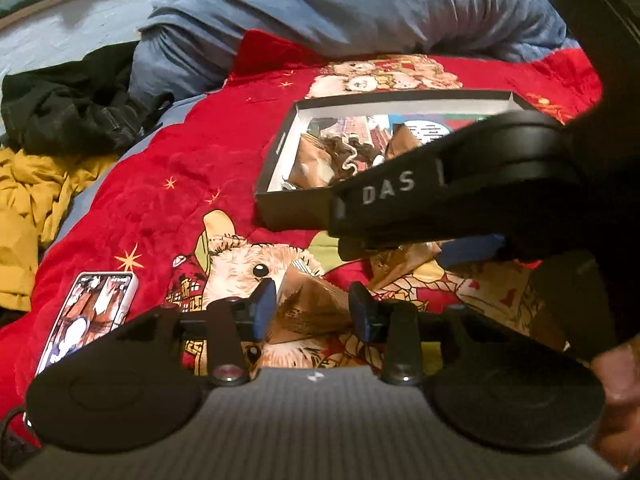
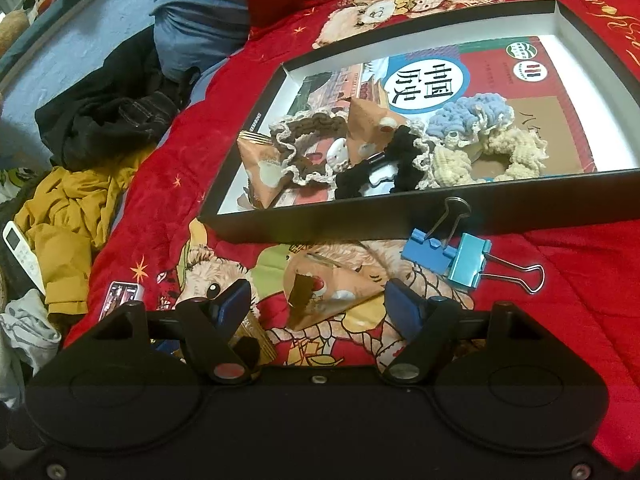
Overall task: Organize objects
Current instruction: 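Bring both open grippers down around the brown paper packets on the pile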
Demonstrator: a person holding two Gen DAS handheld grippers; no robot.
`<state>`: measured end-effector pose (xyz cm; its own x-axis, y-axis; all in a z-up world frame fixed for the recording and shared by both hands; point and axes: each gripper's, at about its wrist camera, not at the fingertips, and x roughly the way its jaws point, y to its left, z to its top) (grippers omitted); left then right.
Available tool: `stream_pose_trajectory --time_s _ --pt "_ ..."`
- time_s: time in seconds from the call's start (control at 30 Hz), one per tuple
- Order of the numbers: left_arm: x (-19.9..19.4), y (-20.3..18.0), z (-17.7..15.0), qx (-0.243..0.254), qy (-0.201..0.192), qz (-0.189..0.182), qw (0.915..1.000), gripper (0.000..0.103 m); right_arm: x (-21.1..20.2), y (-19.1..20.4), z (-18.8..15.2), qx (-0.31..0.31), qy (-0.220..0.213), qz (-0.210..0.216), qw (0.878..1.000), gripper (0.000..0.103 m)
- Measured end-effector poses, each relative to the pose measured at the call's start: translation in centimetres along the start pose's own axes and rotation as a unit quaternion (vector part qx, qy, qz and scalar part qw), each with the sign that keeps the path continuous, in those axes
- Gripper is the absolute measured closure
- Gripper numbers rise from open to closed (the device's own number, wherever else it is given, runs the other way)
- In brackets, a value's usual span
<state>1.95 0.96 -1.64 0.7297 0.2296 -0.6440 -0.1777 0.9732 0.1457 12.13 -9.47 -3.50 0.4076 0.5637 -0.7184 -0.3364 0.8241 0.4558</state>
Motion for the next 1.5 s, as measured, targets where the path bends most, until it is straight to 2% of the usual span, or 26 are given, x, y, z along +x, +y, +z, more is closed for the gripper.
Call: stream_pose_trajectory --time_s 0.2,0.4,0.47,0.6,0.7,0.9,1.3,1.5 --pt "0.9 0.1 0.1 -0.004 0.018 0.003 0.9998 0.041 0.5 0.0 0.2 0.008 0.003 -0.008 1.0 0.033" --pt "1.5 0.0 0.2 -0.004 0.028 0.004 0.9996 0.041 0.6 0.1 0.1 -0.004 0.001 -0.018 1.0 0.041" --pt "1.8 -0.1 0.1 -0.003 0.031 0.006 0.9995 0.04 0.6 0.2 0.1 -0.011 0.001 -0.027 1.0 0.047" --pt "2.0 -0.6 0.2 0.01 0.03 0.01 0.9995 0.041 0.5 0.2 0.0 -0.013 -0.002 -0.031 0.999 0.05" --pt "2.1 -0.3 0.2 0.001 0.029 0.011 0.9995 0.053 0.4 0.1 0.0 -0.011 -0.004 -0.031 0.999 0.053" --pt "2.0 0.3 0.5 -0.015 0.028 0.014 0.9994 0.065 0.2 -0.2 0.0 -0.007 -0.006 -0.027 1.0 0.055" --pt "1.6 1.6 0.9 -0.041 0.034 -0.002 0.9986 0.068 -0.3 -0.4 0.3 0.003 -0.009 -0.025 1.0 0.056" --pt "1.2 1.8 1.2 -0.044 0.014 -0.004 0.9989 0.069 -1.3 -0.9 0.4 0.018 -0.017 -0.018 1.0 0.056"
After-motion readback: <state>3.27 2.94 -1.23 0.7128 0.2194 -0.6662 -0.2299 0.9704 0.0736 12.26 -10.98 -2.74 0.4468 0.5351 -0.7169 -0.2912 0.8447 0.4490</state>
